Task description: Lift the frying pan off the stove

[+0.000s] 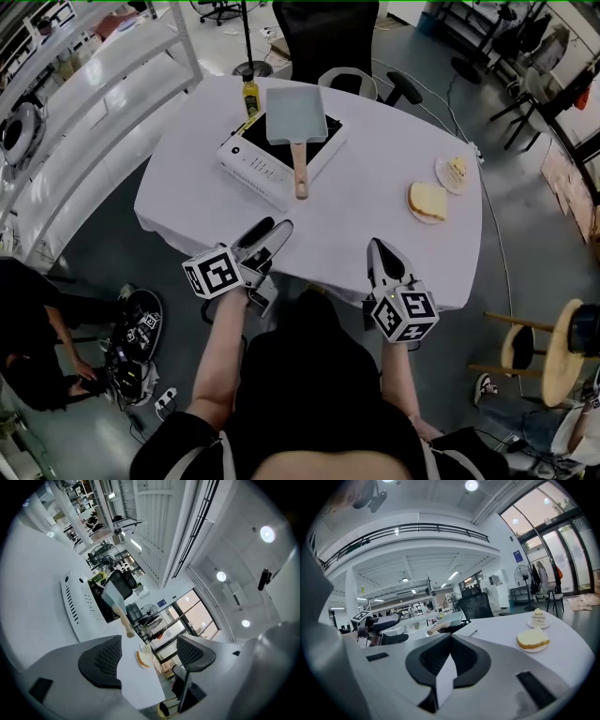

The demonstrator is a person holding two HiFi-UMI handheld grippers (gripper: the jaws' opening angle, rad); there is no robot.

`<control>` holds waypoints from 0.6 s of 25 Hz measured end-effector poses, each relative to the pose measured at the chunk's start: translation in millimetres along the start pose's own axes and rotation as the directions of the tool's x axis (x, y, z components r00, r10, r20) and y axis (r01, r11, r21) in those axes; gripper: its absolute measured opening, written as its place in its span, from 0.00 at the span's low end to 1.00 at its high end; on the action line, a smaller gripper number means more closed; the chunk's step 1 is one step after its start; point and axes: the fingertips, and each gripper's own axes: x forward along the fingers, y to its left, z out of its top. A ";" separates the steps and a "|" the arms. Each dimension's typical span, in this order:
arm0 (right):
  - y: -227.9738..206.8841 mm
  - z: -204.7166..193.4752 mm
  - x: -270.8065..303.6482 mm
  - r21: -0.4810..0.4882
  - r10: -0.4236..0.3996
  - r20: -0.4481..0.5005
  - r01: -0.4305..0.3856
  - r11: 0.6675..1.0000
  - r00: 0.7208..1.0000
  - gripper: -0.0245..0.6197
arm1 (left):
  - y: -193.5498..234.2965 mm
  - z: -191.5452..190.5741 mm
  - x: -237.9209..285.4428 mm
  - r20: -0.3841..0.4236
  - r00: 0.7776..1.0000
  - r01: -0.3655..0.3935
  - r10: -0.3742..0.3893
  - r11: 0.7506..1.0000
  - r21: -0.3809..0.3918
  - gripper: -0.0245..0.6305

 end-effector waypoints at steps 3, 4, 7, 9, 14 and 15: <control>-14.9 9.5 29.8 0.017 0.012 -0.004 -0.012 1.000 1.000 0.05 | 14.3 16.9 26.2 -0.003 1.000 -0.016 0.016 1.000 -0.003 0.61; -19.3 12.0 39.8 0.022 0.017 -0.006 -0.017 1.000 1.000 0.05 | 19.9 23.1 34.4 0.001 1.000 -0.022 0.022 1.000 -0.005 0.61; -34.5 21.2 70.0 0.033 0.033 -0.013 -0.032 0.999 0.999 0.05 | 39.0 41.2 58.2 0.003 0.999 -0.051 0.052 0.999 -0.009 0.61; -46.5 29.6 88.4 0.041 0.037 -0.017 -0.036 0.999 0.999 0.05 | 49.3 51.4 75.3 -0.008 0.998 -0.070 0.070 0.997 -0.015 0.61; -69.3 44.1 126.7 0.062 0.051 -0.030 -0.049 0.997 0.998 0.05 | 70.7 70.9 110.7 -0.031 0.997 -0.074 0.072 0.995 -0.071 0.61; -73.3 44.9 133.8 0.068 0.054 -0.034 -0.051 0.996 0.998 0.05 | 74.9 73.5 116.9 -0.035 0.997 -0.071 0.068 0.994 -0.085 0.61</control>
